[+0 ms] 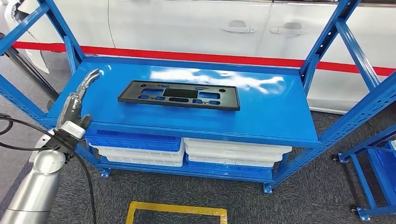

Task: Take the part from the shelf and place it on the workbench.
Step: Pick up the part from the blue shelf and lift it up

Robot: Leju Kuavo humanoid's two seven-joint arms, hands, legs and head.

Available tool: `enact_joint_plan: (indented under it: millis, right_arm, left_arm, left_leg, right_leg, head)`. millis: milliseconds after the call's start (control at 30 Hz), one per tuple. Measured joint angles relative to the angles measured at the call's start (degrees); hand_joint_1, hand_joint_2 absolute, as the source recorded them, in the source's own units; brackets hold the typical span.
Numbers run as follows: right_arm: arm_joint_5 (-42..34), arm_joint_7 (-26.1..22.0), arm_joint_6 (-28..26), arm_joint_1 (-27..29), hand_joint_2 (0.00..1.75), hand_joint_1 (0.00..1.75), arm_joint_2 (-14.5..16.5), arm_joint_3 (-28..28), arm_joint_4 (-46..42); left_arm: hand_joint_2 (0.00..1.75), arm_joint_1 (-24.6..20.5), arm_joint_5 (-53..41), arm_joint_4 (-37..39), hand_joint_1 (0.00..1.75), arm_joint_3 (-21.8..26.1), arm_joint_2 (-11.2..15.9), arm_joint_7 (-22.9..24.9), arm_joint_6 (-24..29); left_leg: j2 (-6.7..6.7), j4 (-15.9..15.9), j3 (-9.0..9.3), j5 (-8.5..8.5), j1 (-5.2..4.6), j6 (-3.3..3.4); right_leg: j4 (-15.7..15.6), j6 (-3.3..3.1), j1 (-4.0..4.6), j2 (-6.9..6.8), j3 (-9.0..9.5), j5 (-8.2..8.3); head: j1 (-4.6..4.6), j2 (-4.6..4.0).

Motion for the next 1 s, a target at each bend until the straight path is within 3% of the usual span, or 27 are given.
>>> enact_joint_plan:
  millis: [200,400,1000]
  right_arm:
    - [0.51,0.52,0.3,-0.41,0.0,0.0,0.01,0.19,0.0]
    - [0.65,0.66,0.34,-0.9,0.0,0.0,0.08,0.49,0.0]
    - [0.67,1.62,0.85,-0.83,0.0,0.0,0.11,0.5,0.0]
  left_arm:
    - [0.0,-6.57,-15.24,3.16,0.0,-7.81,-0.09,5.64,5.42]
    - [0.0,-12.05,-17.71,7.73,0.0,-14.26,-0.6,7.12,5.89]
    - [0.0,-13.83,-11.97,12.72,0.0,-16.52,-0.72,7.09,6.4]
  left_leg:
    - [-0.07,0.02,-0.05,0.05,-0.01,0.07]
    - [0.04,0.02,-0.02,0.06,-0.01,0.08]
    - [0.02,0.07,-0.08,0.06,-0.13,0.1]
  right_leg:
    - [-0.01,0.04,0.0,-0.12,-0.02,0.04]
    - [-0.01,0.08,-0.01,0.07,-0.04,0.09]
    - [-0.05,0.17,-0.36,0.05,-0.05,0.15]
  head:
    - [0.0,0.0]
    - [0.0,0.0]
    - [0.0,0.0]
